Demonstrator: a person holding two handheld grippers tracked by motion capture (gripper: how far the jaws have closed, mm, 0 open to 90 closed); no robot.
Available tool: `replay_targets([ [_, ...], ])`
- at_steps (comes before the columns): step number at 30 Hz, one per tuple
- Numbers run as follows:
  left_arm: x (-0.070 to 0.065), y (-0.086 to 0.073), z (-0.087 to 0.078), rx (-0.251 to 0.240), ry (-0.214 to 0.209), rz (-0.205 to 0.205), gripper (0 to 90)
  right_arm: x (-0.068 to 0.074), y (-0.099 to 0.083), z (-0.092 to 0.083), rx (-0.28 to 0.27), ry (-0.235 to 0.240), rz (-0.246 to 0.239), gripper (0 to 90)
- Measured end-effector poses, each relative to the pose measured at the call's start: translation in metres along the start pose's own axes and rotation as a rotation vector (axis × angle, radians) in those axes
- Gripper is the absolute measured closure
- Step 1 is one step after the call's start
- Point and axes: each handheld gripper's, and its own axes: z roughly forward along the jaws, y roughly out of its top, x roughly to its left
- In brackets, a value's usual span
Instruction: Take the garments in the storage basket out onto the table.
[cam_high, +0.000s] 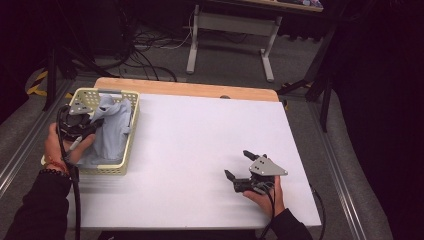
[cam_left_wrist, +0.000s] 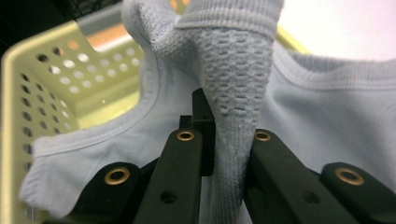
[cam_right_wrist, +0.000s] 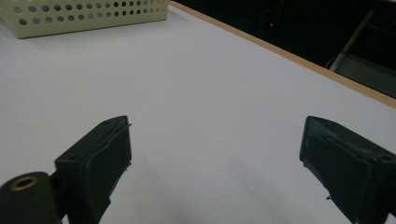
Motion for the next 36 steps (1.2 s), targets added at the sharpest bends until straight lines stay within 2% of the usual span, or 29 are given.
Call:
replay_targets([
  [2, 0.002, 0.001, -0.007, -0.041, -0.014, -0.031, 87.7, 0.0, 0.0, 0.0, 0.002, -0.002, -0.002, 9.7],
  [3, 0.004, 0.002, -0.013, -0.079, -0.024, -0.053, 87.8, 0.0, -0.001, 0.0, 0.006, -0.003, 0.003, 9.8],
  [4, 0.004, 0.004, -0.016, -0.098, -0.026, -0.059, 87.8, 0.0, -0.001, 0.0, 0.006, -0.003, 0.003, 9.8],
  [5, 0.006, 0.008, -0.026, -0.142, -0.034, -0.074, 87.9, 0.0, -0.002, 0.0, 0.007, -0.006, 0.003, 9.8],
  [6, 0.006, 0.008, -0.026, -0.142, -0.034, -0.074, 87.9, 0.0, -0.002, 0.0, 0.008, -0.008, 0.003, 9.8],
  [11, 0.002, 0.023, -0.049, -0.224, -0.032, -0.068, 87.9, -0.001, -0.002, -0.001, 0.003, -0.017, 0.002, 10.1],
  [17, -0.004, 0.051, -0.083, -0.365, -0.017, -0.092, 88.0, -0.002, -0.003, -0.002, 0.001, -0.027, 0.014, 10.3],
  [20, -0.01, 0.066, -0.097, -0.406, -0.031, -0.084, 87.9, -0.003, -0.002, -0.003, 0.0, -0.032, 0.011, 10.3],
  [27, -0.037, 0.094, -0.114, -0.452, -0.053, -0.025, 87.9, -0.006, -0.002, -0.007, -0.009, -0.044, 0.023, 10.5],
  [36, -0.08, 0.116, -0.117, -0.489, -0.155, 0.04, 88.0, -0.01, -0.002, -0.014, -0.027, -0.062, 0.036, 10.6],
])
